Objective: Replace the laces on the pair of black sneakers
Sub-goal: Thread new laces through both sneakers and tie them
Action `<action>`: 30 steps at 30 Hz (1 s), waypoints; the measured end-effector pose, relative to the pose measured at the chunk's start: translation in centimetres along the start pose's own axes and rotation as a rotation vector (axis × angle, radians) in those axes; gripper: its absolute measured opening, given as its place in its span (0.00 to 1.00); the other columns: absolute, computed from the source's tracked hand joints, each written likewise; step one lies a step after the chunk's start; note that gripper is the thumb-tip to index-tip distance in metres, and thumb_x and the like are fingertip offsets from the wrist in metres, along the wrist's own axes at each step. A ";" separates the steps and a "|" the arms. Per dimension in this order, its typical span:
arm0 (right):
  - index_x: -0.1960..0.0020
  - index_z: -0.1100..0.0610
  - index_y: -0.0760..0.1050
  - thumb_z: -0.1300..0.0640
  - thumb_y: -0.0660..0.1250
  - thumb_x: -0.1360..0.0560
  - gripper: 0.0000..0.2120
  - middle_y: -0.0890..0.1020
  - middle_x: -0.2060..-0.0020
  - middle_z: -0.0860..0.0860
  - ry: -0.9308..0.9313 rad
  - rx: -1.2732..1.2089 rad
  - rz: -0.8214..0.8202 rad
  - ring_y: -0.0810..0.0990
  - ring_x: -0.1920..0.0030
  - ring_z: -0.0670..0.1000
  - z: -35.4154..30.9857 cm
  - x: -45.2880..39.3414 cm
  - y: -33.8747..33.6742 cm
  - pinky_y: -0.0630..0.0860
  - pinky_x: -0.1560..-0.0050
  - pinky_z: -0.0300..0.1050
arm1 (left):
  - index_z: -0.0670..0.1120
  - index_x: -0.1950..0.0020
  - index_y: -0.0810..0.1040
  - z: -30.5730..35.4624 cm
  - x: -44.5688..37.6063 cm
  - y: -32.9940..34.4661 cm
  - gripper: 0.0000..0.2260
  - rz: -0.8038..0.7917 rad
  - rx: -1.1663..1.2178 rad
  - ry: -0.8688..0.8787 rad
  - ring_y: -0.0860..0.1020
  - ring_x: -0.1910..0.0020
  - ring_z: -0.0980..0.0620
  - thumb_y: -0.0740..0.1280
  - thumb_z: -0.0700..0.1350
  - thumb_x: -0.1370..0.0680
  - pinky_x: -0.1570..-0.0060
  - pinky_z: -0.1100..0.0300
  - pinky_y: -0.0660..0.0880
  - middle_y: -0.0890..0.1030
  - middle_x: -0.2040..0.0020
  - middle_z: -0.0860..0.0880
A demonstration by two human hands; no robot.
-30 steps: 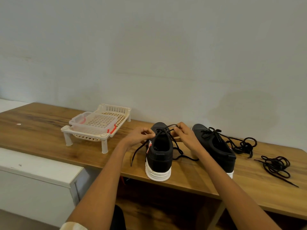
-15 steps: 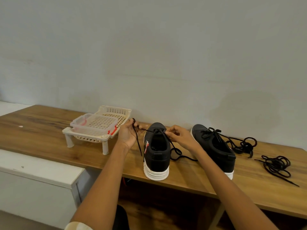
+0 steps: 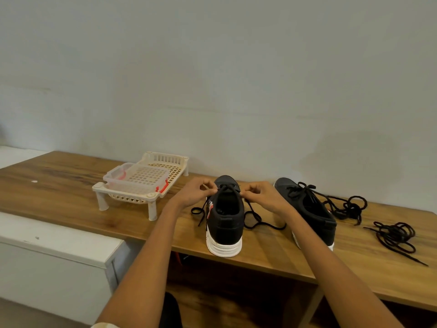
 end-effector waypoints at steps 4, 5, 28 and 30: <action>0.62 0.55 0.76 0.59 0.66 0.23 0.09 0.82 0.64 0.49 0.025 -0.001 0.023 0.82 0.57 0.49 -0.2 0.2 -0.5 0.80 0.49 0.41 | 0.45 0.56 0.78 -0.2 0.3 0.1 0.05 -0.053 0.055 -0.006 0.77 0.54 0.54 0.64 0.41 0.21 0.51 0.63 0.73 0.79 0.57 0.51; 0.63 0.56 0.75 0.60 0.65 0.22 0.10 0.81 0.65 0.49 0.029 -0.002 0.026 0.82 0.57 0.48 -0.2 0.2 -0.5 0.80 0.50 0.40 | 0.45 0.57 0.78 0.0 0.4 0.3 0.06 -0.079 0.074 -0.002 0.77 0.54 0.54 0.64 0.41 0.21 0.50 0.63 0.73 0.79 0.57 0.51; 0.58 0.75 0.72 0.63 0.60 0.21 0.15 0.73 0.64 0.58 0.036 -0.013 -0.136 0.77 0.63 0.45 0.0 0.1 -0.4 0.77 0.53 0.33 | 0.43 0.56 0.77 0.2 0.1 1.2 0.05 -0.289 0.185 -0.034 0.78 0.56 0.52 0.64 0.42 0.21 0.48 0.63 0.75 0.79 0.59 0.45; 0.58 0.74 0.72 0.63 0.59 0.21 0.14 0.73 0.64 0.58 0.039 -0.033 -0.154 0.77 0.63 0.44 -0.2 0.1 -0.3 0.76 0.53 0.33 | 0.42 0.55 0.77 0.2 0.1 1.2 0.05 -0.277 0.194 -0.035 0.78 0.57 0.52 0.65 0.41 0.22 0.49 0.64 0.75 0.79 0.58 0.44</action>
Point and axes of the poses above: each hand's wrist, its own x-axis away from the middle knuckle, its own y-axis out of the palm, z = x × y, the point moved 6 cm from there along -x, towards the middle knuckle
